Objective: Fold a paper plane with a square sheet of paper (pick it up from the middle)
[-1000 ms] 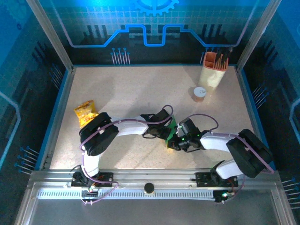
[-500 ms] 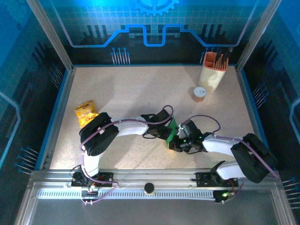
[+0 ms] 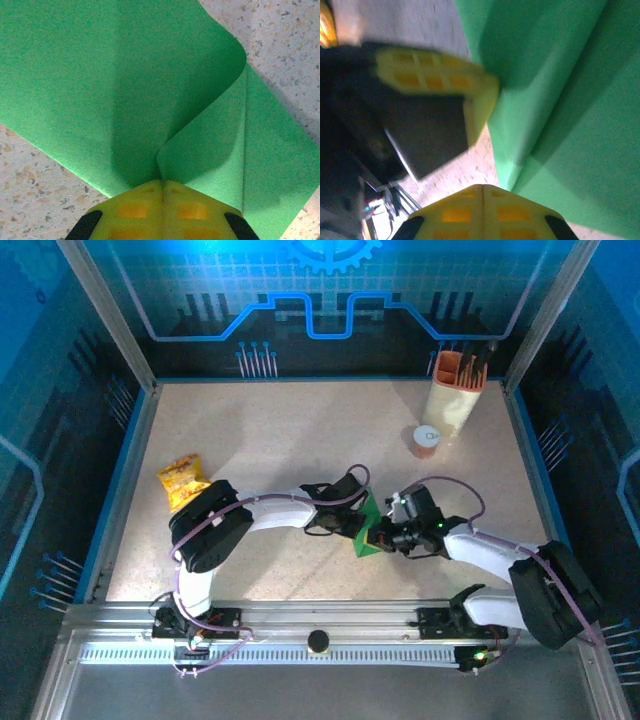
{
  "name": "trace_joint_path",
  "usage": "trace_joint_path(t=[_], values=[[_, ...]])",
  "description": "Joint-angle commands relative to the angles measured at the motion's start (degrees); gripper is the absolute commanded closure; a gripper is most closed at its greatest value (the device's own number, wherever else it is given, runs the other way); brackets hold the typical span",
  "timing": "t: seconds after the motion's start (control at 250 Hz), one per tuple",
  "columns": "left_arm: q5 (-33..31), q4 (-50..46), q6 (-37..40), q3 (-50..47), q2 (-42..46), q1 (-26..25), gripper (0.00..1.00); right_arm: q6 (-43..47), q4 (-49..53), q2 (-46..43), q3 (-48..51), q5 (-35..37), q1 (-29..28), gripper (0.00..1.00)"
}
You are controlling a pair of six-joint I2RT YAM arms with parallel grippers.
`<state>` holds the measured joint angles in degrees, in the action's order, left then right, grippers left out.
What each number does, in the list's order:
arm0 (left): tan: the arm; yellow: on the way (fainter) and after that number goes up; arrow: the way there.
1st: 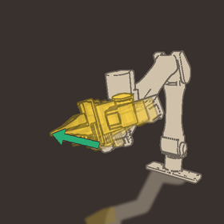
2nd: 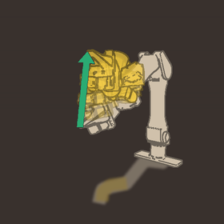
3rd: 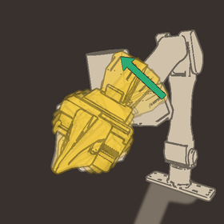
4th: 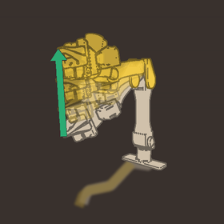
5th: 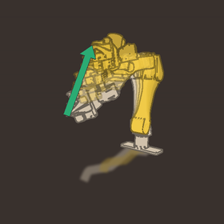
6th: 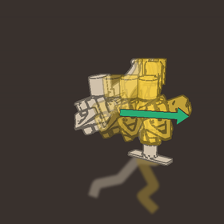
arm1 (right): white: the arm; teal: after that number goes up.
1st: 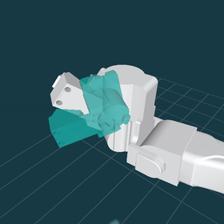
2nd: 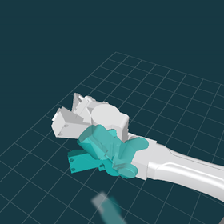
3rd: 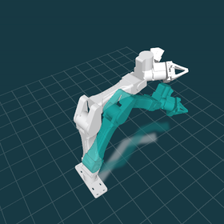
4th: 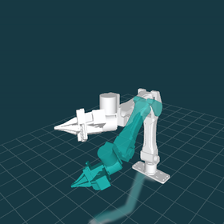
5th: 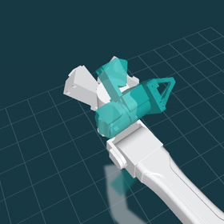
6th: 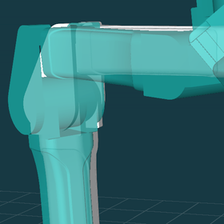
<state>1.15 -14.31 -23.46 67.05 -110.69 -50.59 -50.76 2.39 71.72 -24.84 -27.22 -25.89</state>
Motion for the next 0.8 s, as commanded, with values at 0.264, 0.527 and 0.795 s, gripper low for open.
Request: trace_joint_path(t=[0.264,0.527,0.795], values=[[0.43,-0.88,0.22,-0.6,-2.24,-0.08,1.0,1.02,-5.59,9.58,-3.68,-4.81,3.18,1.0],[0.54,-1.16,0.36,-0.33,-2.46,-0.06,1.0,1.59,-6.52,12.21,-3.88,-4.2,2.53,1.0],[0.59,-0.87,0.29,-0.59,-2.53,-0.07,1.0,2.3,-7.36,17.37,-1.46,-1.41,2.34,1.0]])
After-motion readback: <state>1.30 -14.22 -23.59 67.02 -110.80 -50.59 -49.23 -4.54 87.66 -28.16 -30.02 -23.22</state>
